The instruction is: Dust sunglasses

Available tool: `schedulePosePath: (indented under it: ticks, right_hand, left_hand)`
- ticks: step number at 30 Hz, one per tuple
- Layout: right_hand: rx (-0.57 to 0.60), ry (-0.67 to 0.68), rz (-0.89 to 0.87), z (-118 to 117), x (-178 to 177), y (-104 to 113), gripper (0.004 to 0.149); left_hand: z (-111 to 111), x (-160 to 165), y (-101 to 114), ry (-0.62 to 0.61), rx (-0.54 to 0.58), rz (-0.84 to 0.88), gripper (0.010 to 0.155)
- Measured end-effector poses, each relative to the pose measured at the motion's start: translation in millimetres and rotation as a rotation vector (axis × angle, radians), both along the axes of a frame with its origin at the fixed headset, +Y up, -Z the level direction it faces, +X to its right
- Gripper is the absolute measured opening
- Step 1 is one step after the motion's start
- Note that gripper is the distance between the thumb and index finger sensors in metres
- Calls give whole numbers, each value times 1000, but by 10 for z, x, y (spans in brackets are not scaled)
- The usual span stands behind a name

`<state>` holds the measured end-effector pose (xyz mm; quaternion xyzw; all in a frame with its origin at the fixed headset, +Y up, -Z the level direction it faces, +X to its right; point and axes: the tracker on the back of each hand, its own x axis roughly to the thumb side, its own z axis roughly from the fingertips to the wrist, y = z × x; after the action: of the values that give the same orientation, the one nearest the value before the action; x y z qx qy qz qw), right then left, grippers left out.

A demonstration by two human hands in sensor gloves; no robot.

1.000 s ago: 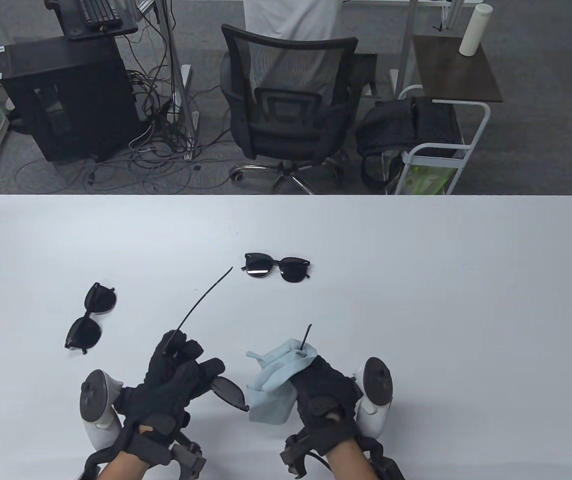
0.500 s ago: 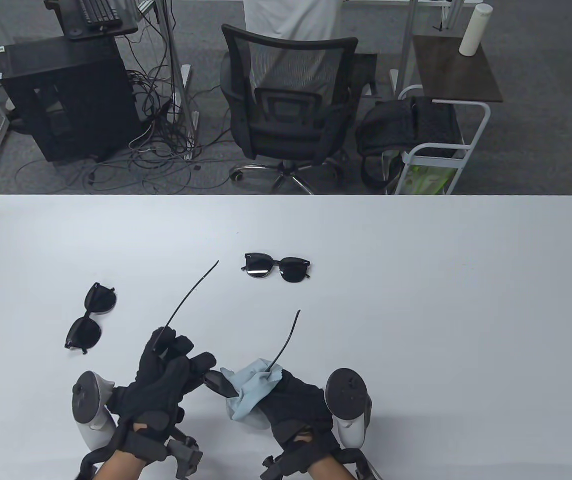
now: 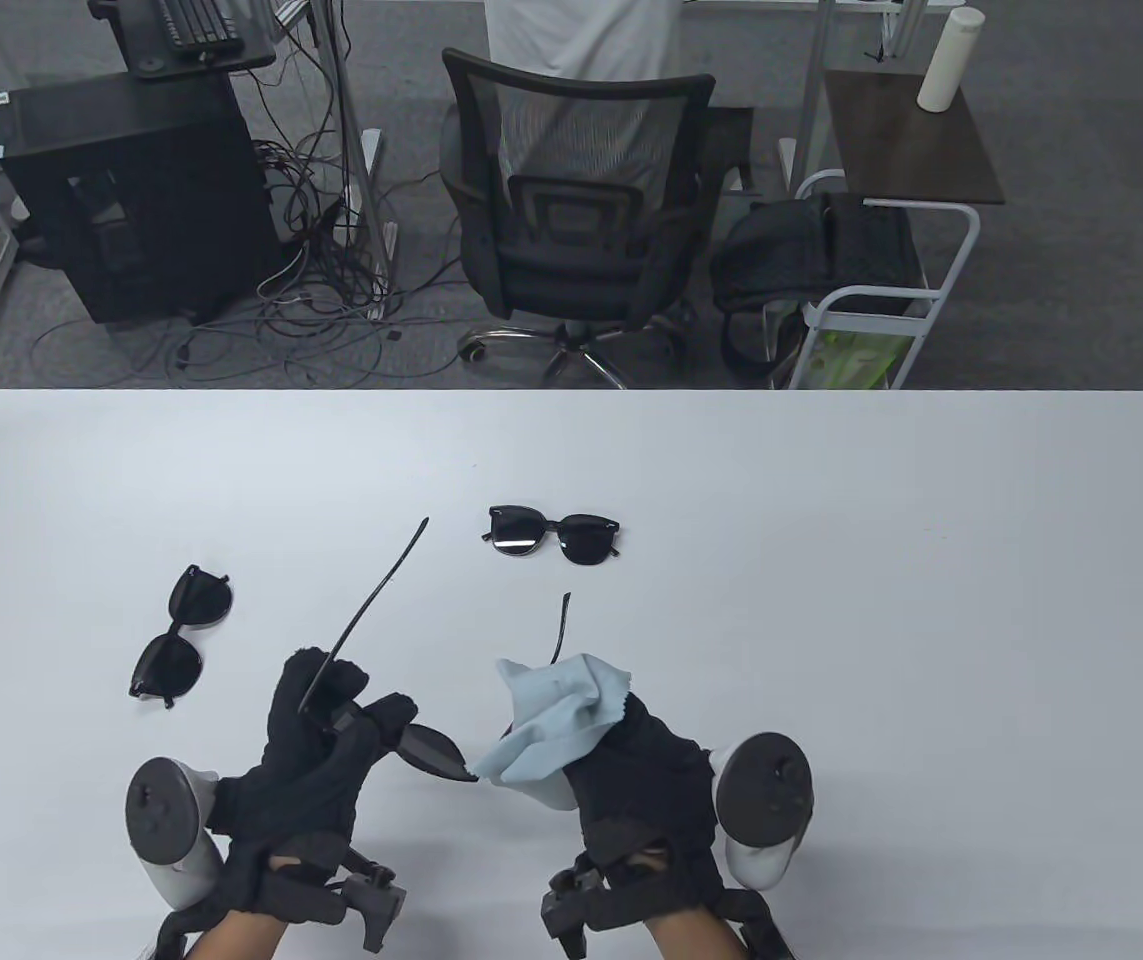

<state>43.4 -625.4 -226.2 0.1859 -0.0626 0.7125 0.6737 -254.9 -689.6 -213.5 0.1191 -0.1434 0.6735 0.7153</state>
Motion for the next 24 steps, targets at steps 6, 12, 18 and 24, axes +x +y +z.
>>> schedulePosePath:
  ticks: [6, 12, 18, 24]
  right_hand:
    - [-93, 129, 68, -193, -528, 17, 57]
    - [-133, 209, 126, -271, -962, -21, 59]
    - [-144, 216, 46, -308, -971, -110, 44]
    - [-149, 193, -31, -399, -695, -110, 40]
  left_hand:
    - [113, 64, 116, 102, 186, -229, 90]
    - [124, 124, 104, 142, 221, -348, 91]
    - [115, 202, 74, 133, 208, -408, 90]
    - [103, 279, 44, 86, 205, -442, 90]
